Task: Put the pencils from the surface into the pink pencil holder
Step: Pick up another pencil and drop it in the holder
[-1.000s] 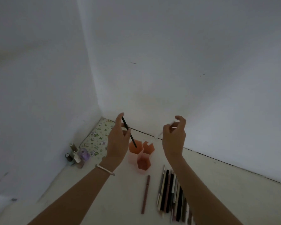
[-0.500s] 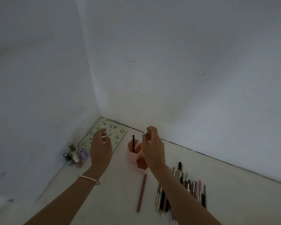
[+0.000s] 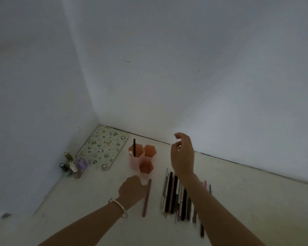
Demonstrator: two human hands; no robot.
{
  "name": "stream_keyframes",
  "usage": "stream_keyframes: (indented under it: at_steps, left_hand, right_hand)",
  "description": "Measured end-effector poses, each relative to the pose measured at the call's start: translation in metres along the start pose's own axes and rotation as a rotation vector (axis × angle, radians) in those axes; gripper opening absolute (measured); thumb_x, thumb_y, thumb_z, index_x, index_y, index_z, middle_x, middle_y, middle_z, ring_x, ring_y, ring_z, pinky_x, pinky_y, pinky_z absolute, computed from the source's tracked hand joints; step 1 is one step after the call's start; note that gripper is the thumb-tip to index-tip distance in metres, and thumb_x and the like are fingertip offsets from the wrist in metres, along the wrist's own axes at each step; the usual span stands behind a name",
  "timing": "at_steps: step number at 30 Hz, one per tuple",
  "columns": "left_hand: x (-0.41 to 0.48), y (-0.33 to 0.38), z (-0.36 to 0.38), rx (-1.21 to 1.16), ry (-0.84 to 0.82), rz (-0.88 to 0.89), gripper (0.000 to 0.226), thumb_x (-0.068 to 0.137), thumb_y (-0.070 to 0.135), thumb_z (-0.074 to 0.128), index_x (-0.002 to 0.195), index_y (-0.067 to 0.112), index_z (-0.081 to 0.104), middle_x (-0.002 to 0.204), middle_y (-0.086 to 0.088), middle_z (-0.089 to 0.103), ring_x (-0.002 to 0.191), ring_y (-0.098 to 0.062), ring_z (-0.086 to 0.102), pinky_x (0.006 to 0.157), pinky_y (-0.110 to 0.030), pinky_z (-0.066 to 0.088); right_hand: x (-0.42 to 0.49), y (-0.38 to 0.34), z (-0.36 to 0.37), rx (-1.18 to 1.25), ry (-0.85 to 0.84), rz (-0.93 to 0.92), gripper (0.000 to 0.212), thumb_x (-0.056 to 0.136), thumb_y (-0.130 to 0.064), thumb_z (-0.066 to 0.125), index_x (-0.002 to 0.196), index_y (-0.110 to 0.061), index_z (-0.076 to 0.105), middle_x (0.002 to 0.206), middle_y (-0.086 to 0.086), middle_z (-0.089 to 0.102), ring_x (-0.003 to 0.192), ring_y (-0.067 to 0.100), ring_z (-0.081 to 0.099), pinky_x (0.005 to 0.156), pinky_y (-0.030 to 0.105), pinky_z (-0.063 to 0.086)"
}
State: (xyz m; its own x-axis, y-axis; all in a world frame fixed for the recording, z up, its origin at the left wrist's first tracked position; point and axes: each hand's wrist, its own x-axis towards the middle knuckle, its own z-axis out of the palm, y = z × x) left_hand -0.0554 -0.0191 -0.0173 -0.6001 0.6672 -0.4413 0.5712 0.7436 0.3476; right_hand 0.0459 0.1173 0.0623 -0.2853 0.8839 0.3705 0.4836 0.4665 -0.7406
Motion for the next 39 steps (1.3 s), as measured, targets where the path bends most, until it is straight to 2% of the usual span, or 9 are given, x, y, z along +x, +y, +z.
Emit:
stream_keyframes:
  at_steps: [4, 10, 15, 18, 21, 25, 30, 36, 39]
  left_hand:
    - [-0.003, 0.012, 0.033, 0.115, -0.035, 0.062, 0.052, 0.087, 0.057, 0.054, 0.118, 0.016, 0.055, 0.123, -0.003, 0.059, 0.114, -0.023, 0.058, 0.089, -0.030, 0.046]
    - [-0.007, 0.022, 0.035, 0.166, -0.036, 0.142, 0.028, 0.094, 0.037, 0.051, 0.112, 0.015, 0.055, 0.118, -0.002, 0.060, 0.108, -0.022, 0.060, 0.085, -0.030, 0.047]
    - [-0.017, 0.061, -0.014, -0.415, 0.115, 0.379, 0.016, 0.089, 0.028, 0.065, 0.077, 0.022, 0.056, 0.073, 0.006, 0.064, 0.064, -0.007, 0.064, 0.062, -0.025, 0.057]
    - [-0.020, 0.077, -0.052, -0.649, 0.332, 0.474, 0.021, 0.088, 0.019, 0.065, 0.076, 0.031, 0.054, 0.073, 0.011, 0.062, 0.066, 0.000, 0.062, 0.063, -0.010, 0.050]
    - [-0.017, 0.081, -0.073, -0.782, 0.421, 0.441, 0.003, 0.091, 0.021, 0.063, 0.087, 0.020, 0.063, 0.074, 0.008, 0.067, 0.069, -0.001, 0.065, 0.065, -0.010, 0.049]
    - [-0.011, 0.076, -0.081, -0.849, 0.431, 0.425, 0.012, 0.092, 0.018, 0.062, 0.104, 0.017, 0.061, 0.084, 0.006, 0.069, 0.074, -0.007, 0.069, 0.065, -0.015, 0.055]
    - [-0.006, 0.068, -0.083, -0.952, 0.457, 0.441, 0.060, 0.092, 0.011, 0.062, 0.142, 0.034, 0.037, 0.090, 0.007, 0.063, 0.067, -0.004, 0.069, 0.055, -0.019, 0.057]
    - [0.007, 0.056, -0.101, -0.981, 0.585, 0.435, 0.058, 0.092, 0.010, 0.061, 0.137, 0.037, 0.038, 0.094, 0.002, 0.063, 0.065, -0.008, 0.071, 0.052, -0.019, 0.056]
    - [0.020, 0.041, -0.121, -0.926, 0.733, 0.412, 0.058, 0.089, 0.009, 0.063, 0.133, 0.037, 0.039, 0.099, 0.007, 0.062, 0.067, -0.005, 0.070, 0.053, -0.017, 0.054]
  right_hand:
    - [-0.010, 0.019, -0.021, -0.023, 0.002, 0.055, 0.033, 0.087, 0.003, 0.048, 0.112, -0.015, 0.059, 0.112, -0.006, 0.062, 0.083, 0.010, 0.059, 0.073, 0.016, 0.041]
    - [-0.023, 0.045, -0.042, -0.055, -0.063, 0.153, 0.032, 0.087, 0.001, 0.048, 0.111, -0.017, 0.059, 0.103, -0.006, 0.064, 0.080, 0.011, 0.059, 0.071, 0.028, 0.050]
    - [-0.034, 0.062, -0.032, -0.250, -0.378, 0.319, 0.018, 0.093, -0.010, 0.048, 0.108, -0.013, 0.058, 0.087, 0.002, 0.066, 0.068, 0.016, 0.062, 0.061, 0.030, 0.052]
    - [-0.049, 0.065, -0.017, -0.432, -0.594, 0.339, 0.016, 0.094, -0.009, 0.047, 0.103, -0.008, 0.059, 0.098, 0.007, 0.067, 0.081, 0.021, 0.063, 0.071, 0.032, 0.054]
    - [-0.064, 0.065, -0.002, -0.539, -0.650, 0.301, 0.016, 0.094, -0.004, 0.044, 0.105, -0.006, 0.056, 0.102, 0.009, 0.066, 0.088, 0.023, 0.064, 0.071, 0.031, 0.052]
    - [-0.071, 0.064, 0.010, -0.570, -0.650, 0.313, 0.023, 0.093, 0.001, 0.044, 0.113, -0.007, 0.054, 0.107, 0.008, 0.065, 0.095, 0.022, 0.065, 0.074, 0.030, 0.054]
    - [-0.071, 0.060, 0.020, -0.533, -0.647, 0.386, 0.022, 0.090, 0.002, 0.047, 0.109, -0.005, 0.055, 0.105, 0.008, 0.064, 0.094, 0.022, 0.065, 0.072, 0.029, 0.054]
    - [-0.063, 0.060, 0.021, -0.506, -0.617, 0.346, 0.017, 0.093, -0.003, 0.046, 0.106, -0.005, 0.057, 0.105, 0.009, 0.065, 0.090, 0.021, 0.064, 0.066, 0.026, 0.050]
    - [-0.041, 0.050, 0.013, -0.366, -0.392, 0.263, 0.035, 0.094, -0.007, 0.046, 0.129, -0.004, 0.048, 0.108, 0.009, 0.060, 0.085, 0.018, 0.056, 0.073, 0.028, 0.048]
